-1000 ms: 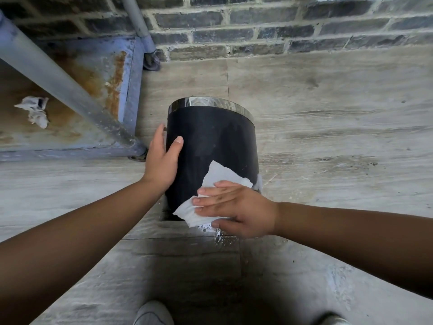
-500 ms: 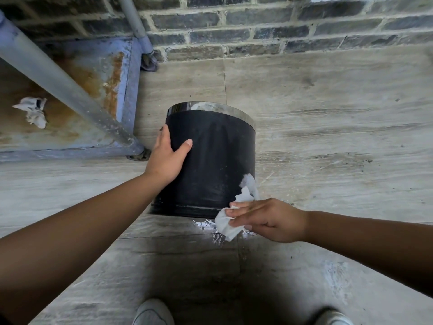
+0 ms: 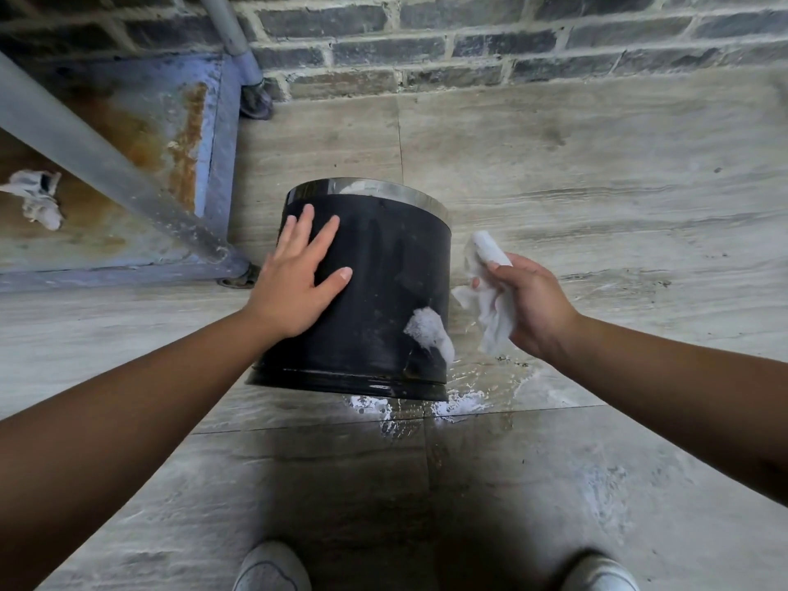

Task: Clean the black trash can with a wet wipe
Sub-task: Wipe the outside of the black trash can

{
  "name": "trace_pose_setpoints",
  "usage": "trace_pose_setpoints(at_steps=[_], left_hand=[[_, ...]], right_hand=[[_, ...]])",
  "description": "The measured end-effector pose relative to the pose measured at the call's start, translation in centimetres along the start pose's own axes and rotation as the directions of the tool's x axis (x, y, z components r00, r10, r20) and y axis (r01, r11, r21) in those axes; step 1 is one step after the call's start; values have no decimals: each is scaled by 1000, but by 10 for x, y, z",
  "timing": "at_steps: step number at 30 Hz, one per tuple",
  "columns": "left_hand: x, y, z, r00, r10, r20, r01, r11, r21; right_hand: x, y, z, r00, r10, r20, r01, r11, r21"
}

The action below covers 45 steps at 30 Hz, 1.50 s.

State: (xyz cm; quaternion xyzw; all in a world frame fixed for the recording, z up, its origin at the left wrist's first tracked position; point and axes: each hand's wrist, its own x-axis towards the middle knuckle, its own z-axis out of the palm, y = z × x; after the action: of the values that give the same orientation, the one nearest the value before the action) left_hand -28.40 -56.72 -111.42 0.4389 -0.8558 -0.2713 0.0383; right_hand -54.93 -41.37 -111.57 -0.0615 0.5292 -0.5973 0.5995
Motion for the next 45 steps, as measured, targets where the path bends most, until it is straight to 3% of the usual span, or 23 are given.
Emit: trace_pose_setpoints(at_steps=[6, 10, 13, 15, 18, 21, 32, 37, 41, 45], left_hand=[[6, -6, 2, 998, -61, -16, 59, 994, -88], [15, 6, 9, 996, -89, -8, 88, 994, -70], [28, 24, 14, 994, -112, -7, 111, 993, -49], [39, 35, 18, 993, -117, -17, 116, 992, -55], [47, 41, 22, 992, -126, -31, 124, 990, -61], [46, 41, 24, 992, -124, -38, 122, 991, -59], [42, 27, 21, 990, -131, -49, 123, 981, -147], [41, 21, 21, 991, -124, -44, 114, 977, -182], [40, 16, 19, 992, -125, -22, 117, 968, -223], [39, 14, 17, 992, -126, -9, 120, 963, -243]], right_hand=[[28, 4, 25, 988, -137, -76, 125, 980, -153], [42, 9, 37, 985, -173, 1, 171, 972, -164], [48, 10, 36, 980, -181, 77, 196, 940, -279], [49, 8, 29, 964, -229, 137, 267, 842, -469], [45, 5, 16, 929, -248, 274, 369, 574, -731], [34, 17, 5, 892, -221, 395, 450, 340, -826], [-9, 35, 14, 715, -82, 694, 697, 11, -717], [-24, 39, 16, 610, 20, 792, 792, -40, -609], [-31, 46, 12, 521, -93, 848, 842, -110, -529], [-37, 52, 12, 474, -171, 864, 863, -104, -495]])
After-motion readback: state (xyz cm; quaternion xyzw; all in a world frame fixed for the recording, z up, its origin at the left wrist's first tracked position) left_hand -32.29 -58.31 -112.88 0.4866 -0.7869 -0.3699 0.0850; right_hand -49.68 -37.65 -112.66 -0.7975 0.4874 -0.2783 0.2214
